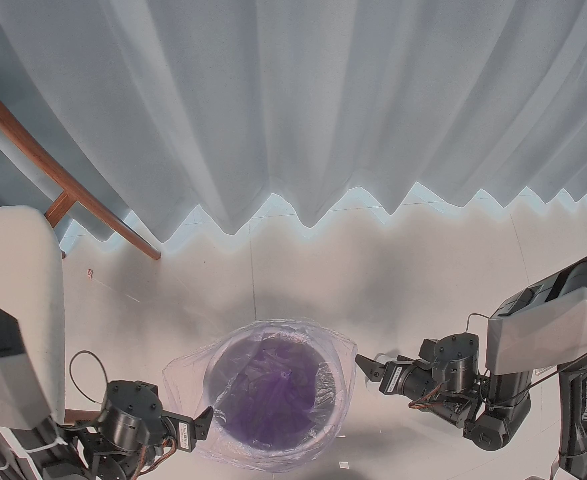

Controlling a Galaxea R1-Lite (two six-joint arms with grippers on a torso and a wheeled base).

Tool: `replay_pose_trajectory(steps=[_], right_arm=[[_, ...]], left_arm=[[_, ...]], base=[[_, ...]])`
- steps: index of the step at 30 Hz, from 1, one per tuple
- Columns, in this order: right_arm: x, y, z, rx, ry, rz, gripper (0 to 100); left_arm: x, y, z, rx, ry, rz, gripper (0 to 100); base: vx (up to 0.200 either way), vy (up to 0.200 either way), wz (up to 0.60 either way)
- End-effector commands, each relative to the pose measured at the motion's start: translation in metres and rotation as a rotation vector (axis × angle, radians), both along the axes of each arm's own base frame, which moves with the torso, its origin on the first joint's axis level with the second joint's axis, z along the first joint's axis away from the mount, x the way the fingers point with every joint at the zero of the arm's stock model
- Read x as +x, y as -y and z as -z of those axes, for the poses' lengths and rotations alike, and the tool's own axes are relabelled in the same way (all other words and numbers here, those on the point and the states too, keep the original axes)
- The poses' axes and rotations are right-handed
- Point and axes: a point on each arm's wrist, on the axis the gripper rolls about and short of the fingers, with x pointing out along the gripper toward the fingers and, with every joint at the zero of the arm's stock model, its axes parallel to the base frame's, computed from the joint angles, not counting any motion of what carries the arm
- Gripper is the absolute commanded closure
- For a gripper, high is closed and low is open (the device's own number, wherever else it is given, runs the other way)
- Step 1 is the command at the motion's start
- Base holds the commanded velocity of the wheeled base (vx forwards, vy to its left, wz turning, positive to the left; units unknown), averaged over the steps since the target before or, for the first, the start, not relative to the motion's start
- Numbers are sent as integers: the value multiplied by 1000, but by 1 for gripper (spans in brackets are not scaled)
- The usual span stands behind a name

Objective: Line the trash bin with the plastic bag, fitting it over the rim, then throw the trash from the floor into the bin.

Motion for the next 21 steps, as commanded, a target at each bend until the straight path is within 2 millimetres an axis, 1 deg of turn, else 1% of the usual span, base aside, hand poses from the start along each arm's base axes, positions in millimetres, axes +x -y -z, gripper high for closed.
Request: replay_pose_trajectory(steps=[1, 4, 6, 8, 9, 10, 11, 12, 13, 14, 16, 17, 21], right_arm=[[-1, 0, 4, -6, -13, -1, 0], [0, 1, 4, 0, -15, 5, 0], [0, 1, 2, 14, -13, 13, 0], [0, 2, -1, 27, -8, 21, 0], [0, 2, -1, 28, -7, 20, 0], [-1, 3, -5, 33, 4, 20, 0], [-3, 4, -7, 32, 5, 20, 0], [-5, 5, -7, 32, 3, 20, 0], [-8, 6, -9, 26, -1, 18, 0], [-9, 7, -10, 26, -3, 18, 0], [-12, 7, -10, 21, -7, 18, 0], [-12, 7, -10, 22, -6, 18, 0], [-13, 8, -11, 14, -5, 35, 0]], left_arm=[[-29, -11, -45, -179, 117, 25, 0], [-32, -12, -61, -277, 177, 60, 0], [-34, -11, -69, -373, 166, 130, 0], [-40, -10, -82, -549, 135, 233, 0], [-41, -10, -84, -576, 133, 247, 0], [-45, -9, -98, -710, 126, 306, 0], [-46, -5, -106, -795, 113, 301, 0], [-45, -3, -110, -839, 106, 289, 0], [-44, 1, -118, -940, 85, 261, 0], [-43, 1, -121, -996, 67, 237, 0], [-45, -2, -120, -1067, 26, 193, 0], [-46, -2, -120, -1073, 22, 190, 0], [-57, -17, -105, -1067, -21, 163, 0]], base=[[0, 0, 0], [0, 0, 0], [0, 0, 0], [0, 0, 0], [0, 0, 0], [0, 0, 0], [0, 0, 0], [0, 0, 0], [0, 0, 0], [0, 0, 0], [0, 0, 0], [-200, 0, 0], [-200, 0, 0]])
